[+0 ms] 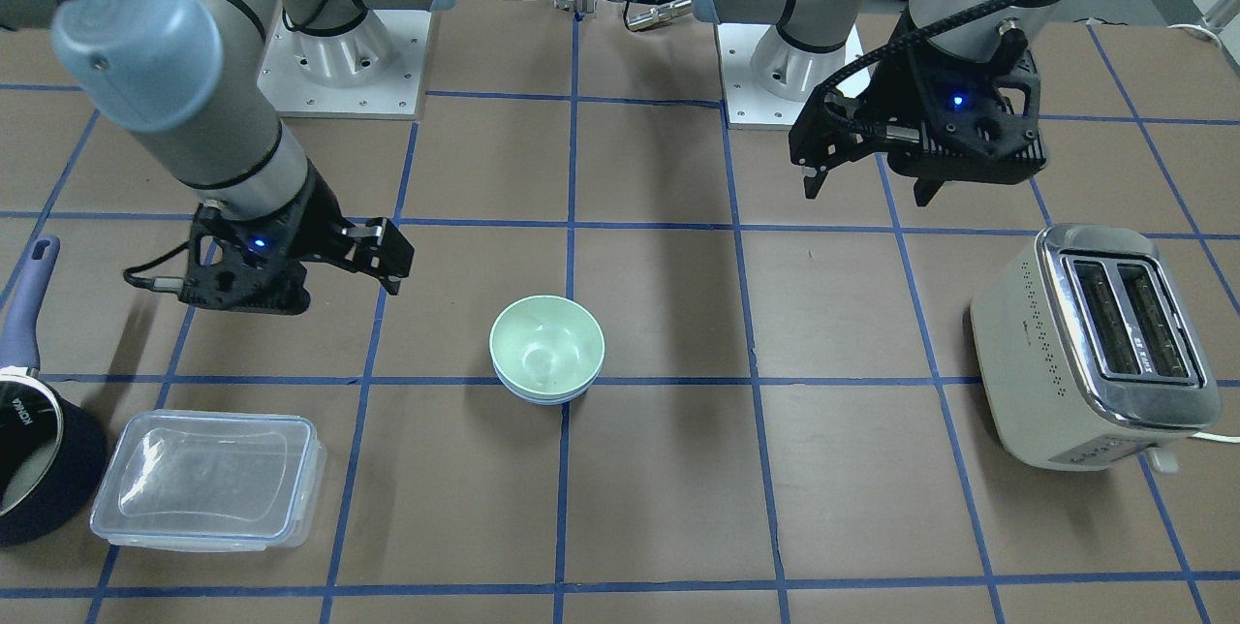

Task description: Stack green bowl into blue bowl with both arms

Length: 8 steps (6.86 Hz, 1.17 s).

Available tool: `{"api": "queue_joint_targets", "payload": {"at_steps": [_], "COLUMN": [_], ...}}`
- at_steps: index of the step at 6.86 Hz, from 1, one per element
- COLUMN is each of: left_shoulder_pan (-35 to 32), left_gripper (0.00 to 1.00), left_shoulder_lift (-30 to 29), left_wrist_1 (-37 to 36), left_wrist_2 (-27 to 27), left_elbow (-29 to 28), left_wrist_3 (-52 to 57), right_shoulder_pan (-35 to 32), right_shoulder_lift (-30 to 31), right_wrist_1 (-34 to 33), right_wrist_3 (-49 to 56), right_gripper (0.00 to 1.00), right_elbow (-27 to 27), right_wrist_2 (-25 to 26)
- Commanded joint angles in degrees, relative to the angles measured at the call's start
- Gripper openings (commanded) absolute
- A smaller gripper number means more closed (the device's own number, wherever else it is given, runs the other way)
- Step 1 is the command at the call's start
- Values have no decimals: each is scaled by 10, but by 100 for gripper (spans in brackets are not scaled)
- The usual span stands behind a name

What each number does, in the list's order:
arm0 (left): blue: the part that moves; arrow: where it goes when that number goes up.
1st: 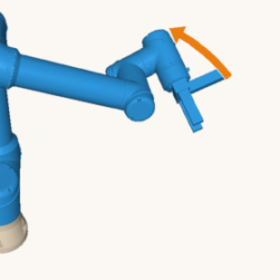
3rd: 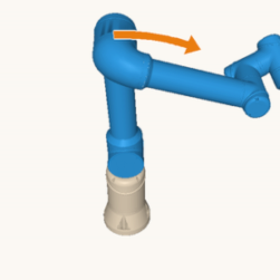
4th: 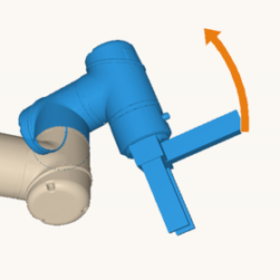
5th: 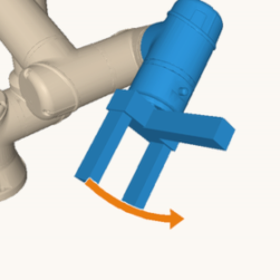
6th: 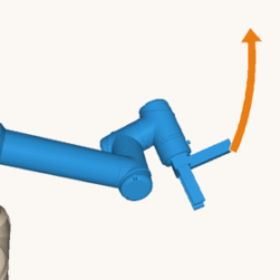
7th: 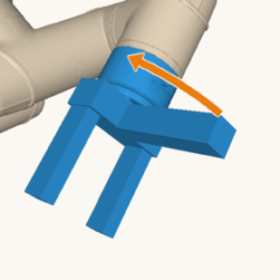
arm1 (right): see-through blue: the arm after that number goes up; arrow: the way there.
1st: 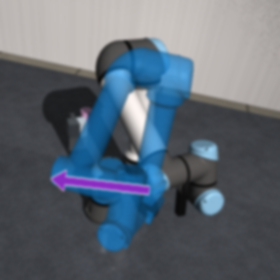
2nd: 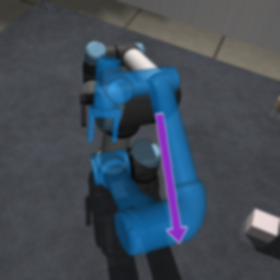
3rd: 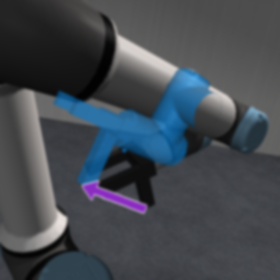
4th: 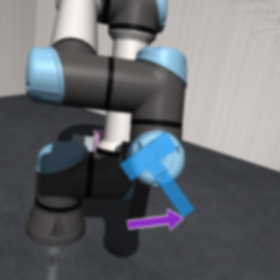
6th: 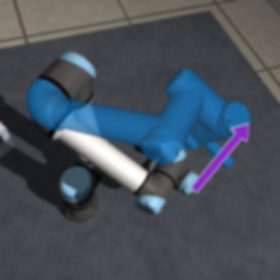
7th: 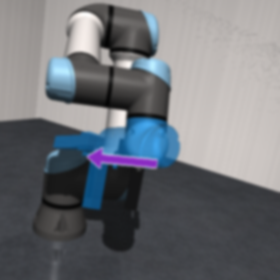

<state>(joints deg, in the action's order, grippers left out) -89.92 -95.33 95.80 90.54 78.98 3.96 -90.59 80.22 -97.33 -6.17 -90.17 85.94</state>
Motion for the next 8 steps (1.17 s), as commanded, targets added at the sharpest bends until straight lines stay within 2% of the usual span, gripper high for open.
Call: {"api": "queue_joint_targets", "payload": {"at_steps": [1,3,8], "left_shoulder_pan": [0,4,4], "left_gripper": [100,100,100], "left_shoulder_lift": [4,16,6], "left_wrist_1": [-3,-9,-10], "left_wrist_2": [-9,-35,-27], "left_elbow": [5,-7,-7], "left_wrist_3": [-8,-8,-41], "right_shoulder_pan": [15,12,12], "right_shoulder_lift": [57,76,78], "right_wrist_1": [72,110,125], "right_wrist_3": [15,13,13], "right_gripper": [100,100,100], "right_elbow": [16,34,37], "right_wrist_2": [31,33,33]}}
